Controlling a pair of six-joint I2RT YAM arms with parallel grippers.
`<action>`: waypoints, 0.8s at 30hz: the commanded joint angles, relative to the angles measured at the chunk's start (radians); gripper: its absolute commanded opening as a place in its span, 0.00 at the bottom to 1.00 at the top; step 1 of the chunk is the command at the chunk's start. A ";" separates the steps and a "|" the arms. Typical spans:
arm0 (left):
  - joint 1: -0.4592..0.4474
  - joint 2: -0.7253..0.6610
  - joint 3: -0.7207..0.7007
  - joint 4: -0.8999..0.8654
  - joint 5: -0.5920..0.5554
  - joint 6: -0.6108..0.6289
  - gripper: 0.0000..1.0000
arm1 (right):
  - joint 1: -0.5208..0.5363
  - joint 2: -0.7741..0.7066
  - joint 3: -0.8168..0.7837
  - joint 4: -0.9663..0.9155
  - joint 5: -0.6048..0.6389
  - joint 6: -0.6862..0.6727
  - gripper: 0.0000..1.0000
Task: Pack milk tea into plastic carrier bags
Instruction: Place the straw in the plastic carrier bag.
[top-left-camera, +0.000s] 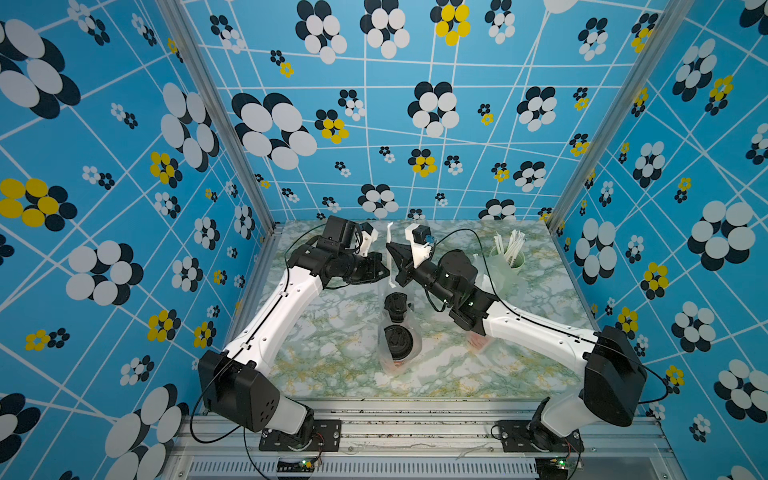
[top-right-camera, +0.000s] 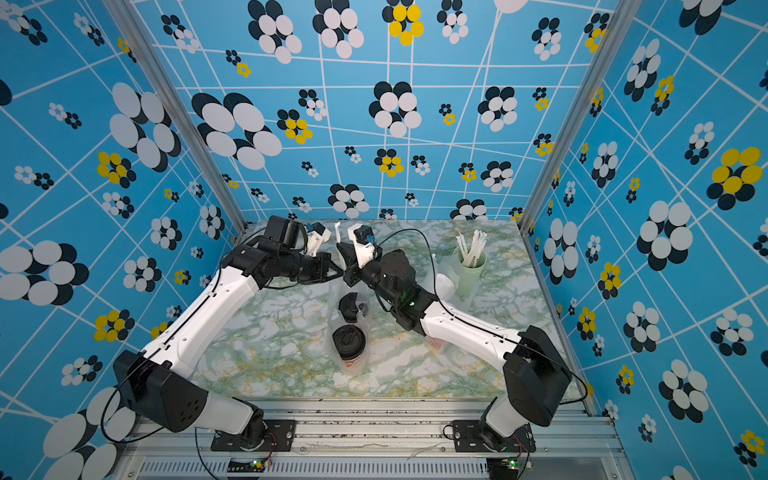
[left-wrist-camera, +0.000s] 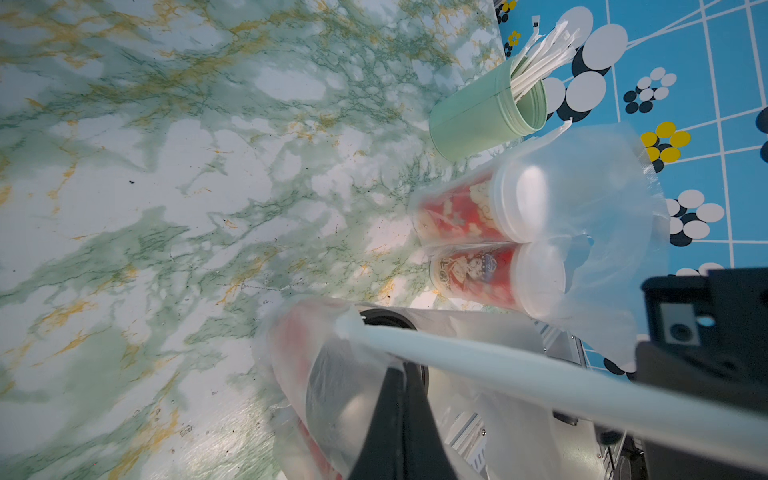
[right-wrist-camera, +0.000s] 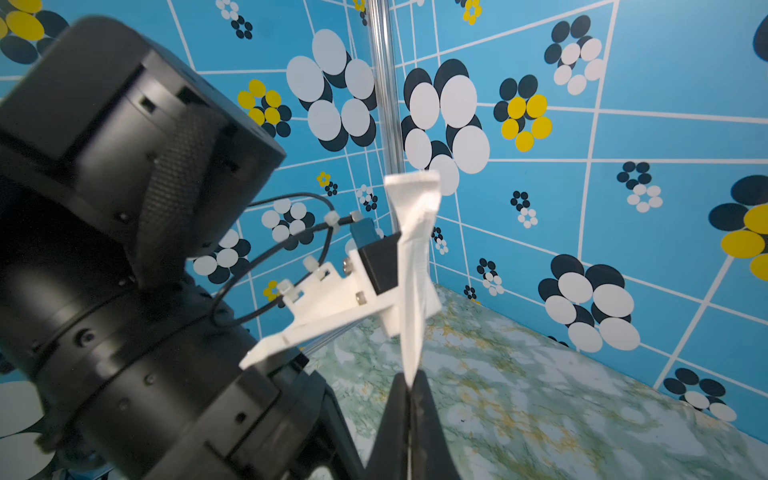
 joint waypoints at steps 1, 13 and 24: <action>-0.004 -0.037 -0.010 0.014 0.013 -0.008 0.00 | -0.007 0.003 -0.036 0.068 -0.008 -0.001 0.00; -0.004 -0.046 -0.006 0.012 0.017 -0.017 0.00 | -0.020 0.041 -0.177 0.214 -0.008 0.011 0.00; -0.004 -0.053 -0.010 0.007 0.010 -0.023 0.00 | -0.023 0.012 -0.290 0.234 0.003 0.024 0.38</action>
